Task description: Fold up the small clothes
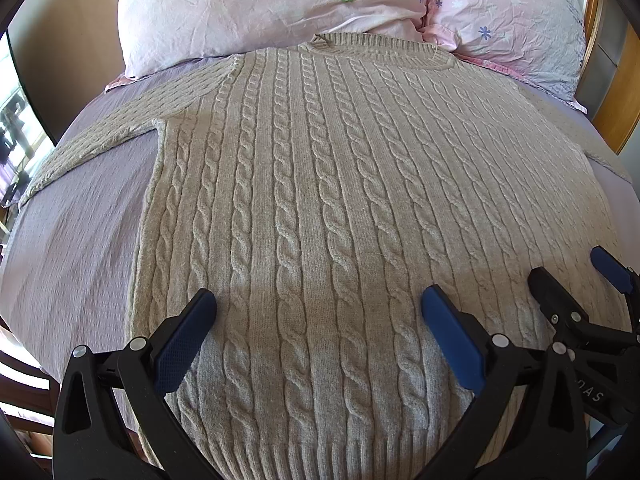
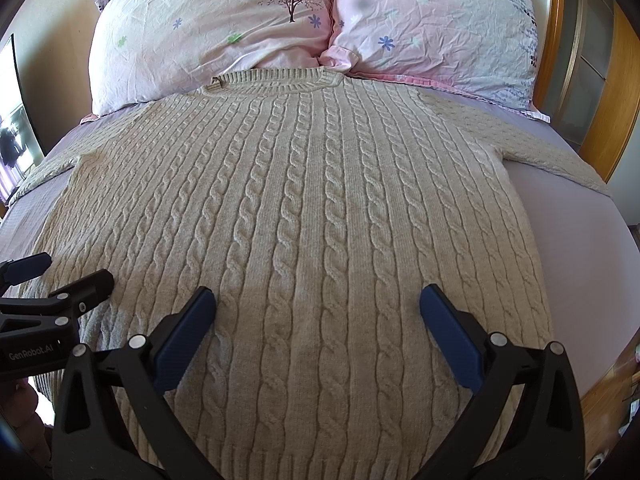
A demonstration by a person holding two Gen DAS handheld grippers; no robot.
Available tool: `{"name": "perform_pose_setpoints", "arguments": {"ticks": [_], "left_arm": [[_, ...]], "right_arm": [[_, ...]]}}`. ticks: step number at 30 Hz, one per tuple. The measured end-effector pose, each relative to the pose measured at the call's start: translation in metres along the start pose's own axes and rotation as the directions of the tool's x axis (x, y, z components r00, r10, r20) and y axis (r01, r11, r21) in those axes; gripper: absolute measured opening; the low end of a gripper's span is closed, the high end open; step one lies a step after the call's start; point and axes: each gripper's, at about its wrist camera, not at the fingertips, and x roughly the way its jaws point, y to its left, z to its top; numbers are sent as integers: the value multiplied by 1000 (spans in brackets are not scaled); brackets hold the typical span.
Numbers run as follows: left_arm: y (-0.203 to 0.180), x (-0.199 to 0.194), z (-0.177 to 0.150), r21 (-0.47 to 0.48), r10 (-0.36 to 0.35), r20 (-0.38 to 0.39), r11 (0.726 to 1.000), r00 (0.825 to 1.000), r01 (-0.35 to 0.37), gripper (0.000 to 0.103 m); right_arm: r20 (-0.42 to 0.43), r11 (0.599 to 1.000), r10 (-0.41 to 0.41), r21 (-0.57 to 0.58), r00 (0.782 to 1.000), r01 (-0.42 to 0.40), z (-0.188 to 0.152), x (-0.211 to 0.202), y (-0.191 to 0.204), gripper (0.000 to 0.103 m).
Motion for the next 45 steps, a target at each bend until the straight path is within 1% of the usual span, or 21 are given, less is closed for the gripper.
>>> {"name": "perform_pose_setpoints", "arguments": {"ticks": [10,45], "left_arm": [[0,-3,-2,1,1,12,1000,1000,-1,102],[0,-5,-3,1,1,16,1000,1000,-1,102]], "right_arm": [[1,1000,0,0,1000,0,0,0,0,101],[1,1000,-1,-2,1000,1,0,-1,-1,101]]}}
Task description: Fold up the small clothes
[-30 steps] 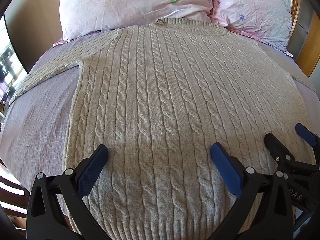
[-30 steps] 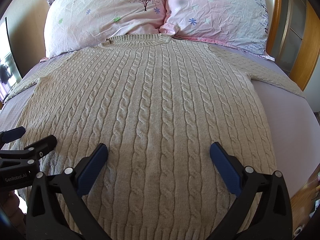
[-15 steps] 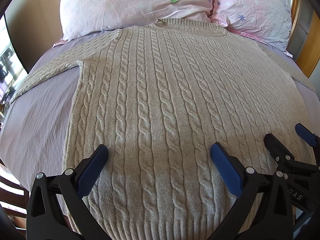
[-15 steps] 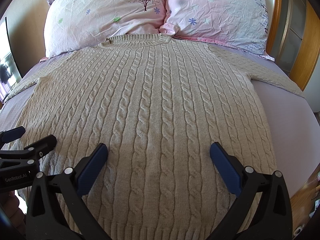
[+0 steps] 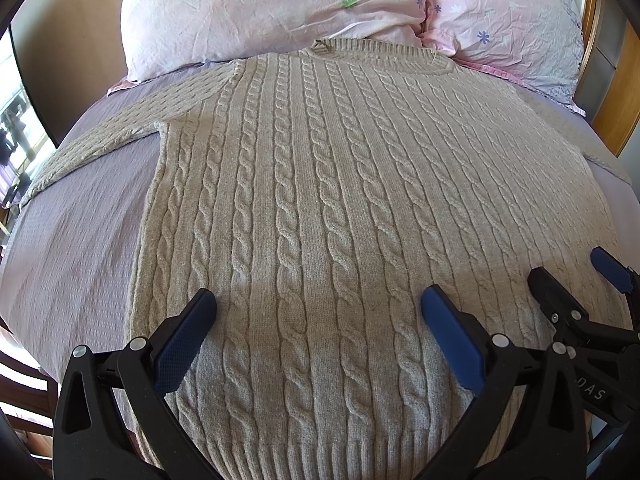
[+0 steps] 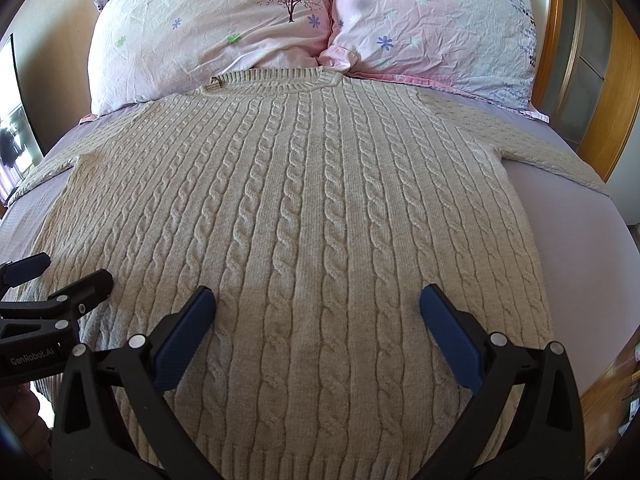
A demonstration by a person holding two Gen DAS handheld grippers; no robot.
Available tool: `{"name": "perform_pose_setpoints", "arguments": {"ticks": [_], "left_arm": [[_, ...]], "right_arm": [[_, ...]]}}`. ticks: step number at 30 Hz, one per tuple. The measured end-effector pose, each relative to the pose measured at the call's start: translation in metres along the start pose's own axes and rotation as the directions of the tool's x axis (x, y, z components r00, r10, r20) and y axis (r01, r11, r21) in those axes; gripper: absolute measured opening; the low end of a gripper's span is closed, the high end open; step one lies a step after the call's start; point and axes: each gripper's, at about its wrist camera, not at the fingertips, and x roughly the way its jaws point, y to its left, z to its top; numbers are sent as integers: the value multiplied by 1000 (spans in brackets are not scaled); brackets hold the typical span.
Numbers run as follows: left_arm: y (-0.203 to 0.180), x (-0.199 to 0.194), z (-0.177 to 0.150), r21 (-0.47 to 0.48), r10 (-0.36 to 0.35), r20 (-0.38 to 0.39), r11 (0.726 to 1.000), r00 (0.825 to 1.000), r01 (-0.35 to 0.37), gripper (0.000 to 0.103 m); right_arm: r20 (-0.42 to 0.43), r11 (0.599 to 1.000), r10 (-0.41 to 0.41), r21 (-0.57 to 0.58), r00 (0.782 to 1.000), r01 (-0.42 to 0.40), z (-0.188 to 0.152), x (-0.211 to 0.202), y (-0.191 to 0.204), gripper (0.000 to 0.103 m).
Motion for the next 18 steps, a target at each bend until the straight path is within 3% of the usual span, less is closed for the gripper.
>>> {"name": "perform_pose_setpoints", "arguments": {"ticks": [18], "left_arm": [[0,-2,-1,-2,1,-1,1000,1000,-1,102]], "right_arm": [[0,1000,0,-3,1000,0,0,2,2,101]]}}
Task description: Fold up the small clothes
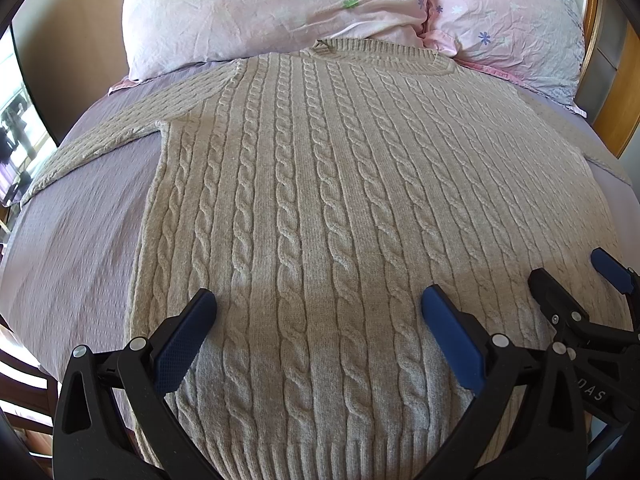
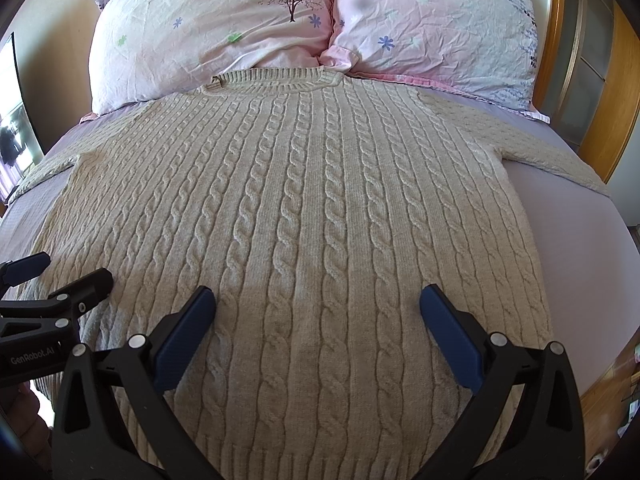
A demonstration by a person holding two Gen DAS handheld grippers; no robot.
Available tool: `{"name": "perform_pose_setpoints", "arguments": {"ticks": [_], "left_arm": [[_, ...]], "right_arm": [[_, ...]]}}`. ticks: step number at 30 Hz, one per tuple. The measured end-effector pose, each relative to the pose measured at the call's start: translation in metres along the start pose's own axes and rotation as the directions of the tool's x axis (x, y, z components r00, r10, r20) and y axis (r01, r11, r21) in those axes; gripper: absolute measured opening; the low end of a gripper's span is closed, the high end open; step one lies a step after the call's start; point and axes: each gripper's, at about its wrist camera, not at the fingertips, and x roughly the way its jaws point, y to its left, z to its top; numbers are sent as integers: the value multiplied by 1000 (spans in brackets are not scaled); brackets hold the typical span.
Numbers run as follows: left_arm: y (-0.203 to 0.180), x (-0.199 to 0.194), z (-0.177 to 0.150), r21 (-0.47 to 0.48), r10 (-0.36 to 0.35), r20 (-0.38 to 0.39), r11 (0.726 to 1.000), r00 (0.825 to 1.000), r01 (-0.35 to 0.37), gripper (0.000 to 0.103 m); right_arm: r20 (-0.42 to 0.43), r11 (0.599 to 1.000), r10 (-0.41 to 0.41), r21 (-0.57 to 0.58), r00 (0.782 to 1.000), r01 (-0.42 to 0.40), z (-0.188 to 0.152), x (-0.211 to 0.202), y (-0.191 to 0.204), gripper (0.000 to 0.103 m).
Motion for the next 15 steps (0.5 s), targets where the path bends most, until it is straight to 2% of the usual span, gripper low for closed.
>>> {"name": "perform_pose_setpoints", "arguments": {"ticks": [4,6,8,10,11,13,14,15], "left_arm": [[0,0,3,3,0,-12,1000,1000,0,102],[1,1,7,11,-5,-19,1000,1000,5,102],[1,2,8,17,-11,-21,1000,1000,11,102],[1,3,8,30,-18,-13,999,1000,18,102],[1,3,8,35,-19,-7,999,1000,19,102],[1,2,7,44,-22,1,999,1000,21,102],[1,2,7,52,-28,9,998,1000,28,102],[1,2,8,61,-39,17,997,999,38,102]], "right_arm": [[32,1000,21,-24,999,-20,0,3,-2,101],[60,996,73,-57,996,-69,-3,-1,-3,101],[61,984,177,-42,982,-175,4,-7,-20,101],[160,956,271,73,949,-286,20,-26,-62,101],[227,940,275,142,934,-311,29,-36,-88,101],[347,892,225,303,911,-335,47,-49,-152,101],[377,859,178,391,909,-330,55,-50,-188,101],[385,828,131,464,914,-315,63,-48,-219,96]]}}
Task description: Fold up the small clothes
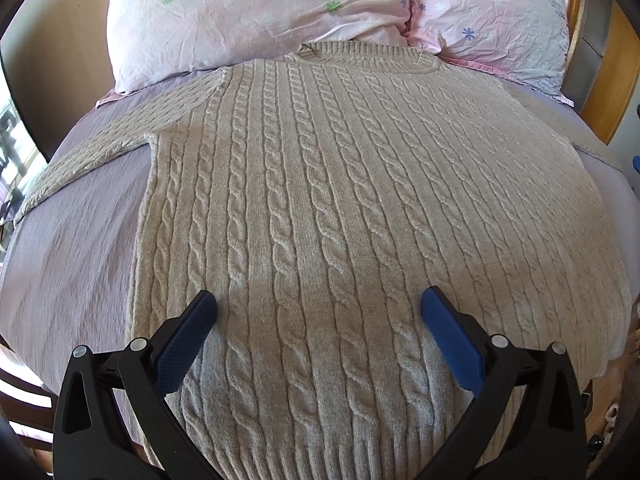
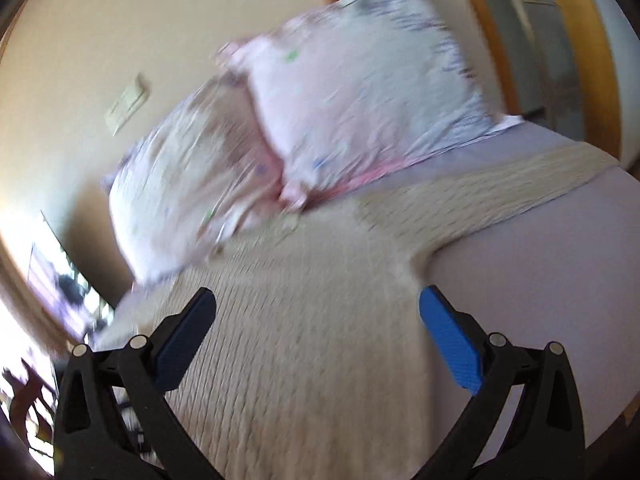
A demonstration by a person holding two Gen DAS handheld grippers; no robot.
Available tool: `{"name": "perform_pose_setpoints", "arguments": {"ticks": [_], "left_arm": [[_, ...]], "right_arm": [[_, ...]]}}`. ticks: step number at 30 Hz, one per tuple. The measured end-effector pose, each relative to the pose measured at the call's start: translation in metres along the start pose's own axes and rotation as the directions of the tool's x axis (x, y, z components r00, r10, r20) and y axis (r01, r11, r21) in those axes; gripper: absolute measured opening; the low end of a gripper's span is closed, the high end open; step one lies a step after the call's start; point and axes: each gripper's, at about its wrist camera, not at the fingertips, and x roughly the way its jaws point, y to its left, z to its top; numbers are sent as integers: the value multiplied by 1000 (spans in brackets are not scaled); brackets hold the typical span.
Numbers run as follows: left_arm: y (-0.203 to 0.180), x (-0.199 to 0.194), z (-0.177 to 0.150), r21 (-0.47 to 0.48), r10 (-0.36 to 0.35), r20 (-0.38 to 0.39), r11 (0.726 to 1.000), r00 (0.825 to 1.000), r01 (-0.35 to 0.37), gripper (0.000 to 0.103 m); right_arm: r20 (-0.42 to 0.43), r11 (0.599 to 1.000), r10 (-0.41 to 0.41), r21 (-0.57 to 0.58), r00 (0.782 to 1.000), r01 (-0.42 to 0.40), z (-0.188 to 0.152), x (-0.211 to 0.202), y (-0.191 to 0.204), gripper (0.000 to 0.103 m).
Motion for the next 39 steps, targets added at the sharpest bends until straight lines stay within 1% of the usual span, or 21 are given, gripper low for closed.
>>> {"name": "perform_pose_setpoints", "arguments": {"ticks": [1,3,5,9,12,16,17,18,19,20,23,25,27,29,31,32,34,35,36,37,39], "left_arm": [[1,0,2,10,-35,22,999,999,35,102],[9,-2,10,2,-92,70,996,993,93,102],[21,-5,16,-28,-134,103,990,986,138,102],[60,-14,30,-111,-225,247,960,943,258,102],[88,-24,37,-170,-205,378,943,903,285,102],[125,-23,43,-253,-135,405,934,904,253,102],[135,-21,44,-282,-120,400,927,909,247,102],[145,-19,44,-306,-110,397,920,911,244,102],[157,-18,43,-338,-93,390,911,916,236,102],[168,-16,43,-369,-70,379,903,923,220,102],[201,-13,36,-468,49,318,877,947,112,102],[225,-12,31,-532,122,296,844,947,58,102],[248,-11,27,-584,145,298,809,944,60,102],[268,-10,25,-636,136,303,766,943,94,102],[284,-7,24,-684,140,294,721,946,106,102],[291,-5,24,-707,147,282,700,948,102,102],[304,0,26,-740,147,270,664,952,107,102],[311,3,27,-753,139,266,648,954,115,102],[320,7,28,-767,128,260,629,957,124,99],[329,11,28,-787,117,253,602,960,134,95],[348,18,22,-820,98,268,545,959,173,87]], "right_arm": [[14,996,-58,71,998,57,23,5,-27,90],[19,962,-173,218,985,165,59,16,-80,56],[8,900,-262,362,965,242,86,27,-132,45],[-51,776,-354,541,934,323,114,45,-208,46],[-99,700,-397,610,913,371,118,56,-239,46],[-94,693,-413,613,906,379,121,72,-251,46],[-99,693,-420,607,902,389,123,77,-251,38],[-111,694,-419,601,901,396,122,81,-253,7],[-105,695,-429,596,897,402,121,82,-250,7],[-69,719,-443,568,894,400,123,79,-239,7],[85,868,-423,325,902,376,133,73,-158,7],[144,942,-320,153,937,298,130,73,-86,7],[149,987,-156,-21,976,161,114,77,-5,7],[92,984,3,-178,996,13,85,87,69,7],[-73,936,147,-312,986,-163,34,110,140,7],[-201,902,191,-350,961,-253,6,127,169,12],[-444,838,256,-341,859,-426,-54,153,208,20],[-503,821,260,-334,825,-462,-74,158,218,27],[-516,813,262,-337,815,-474,-83,158,222,30],[-497,811,270,-344,825,-473,-82,155,219,33],[-417,829,272,-357,867,-431,-70,144,208,65]]}}
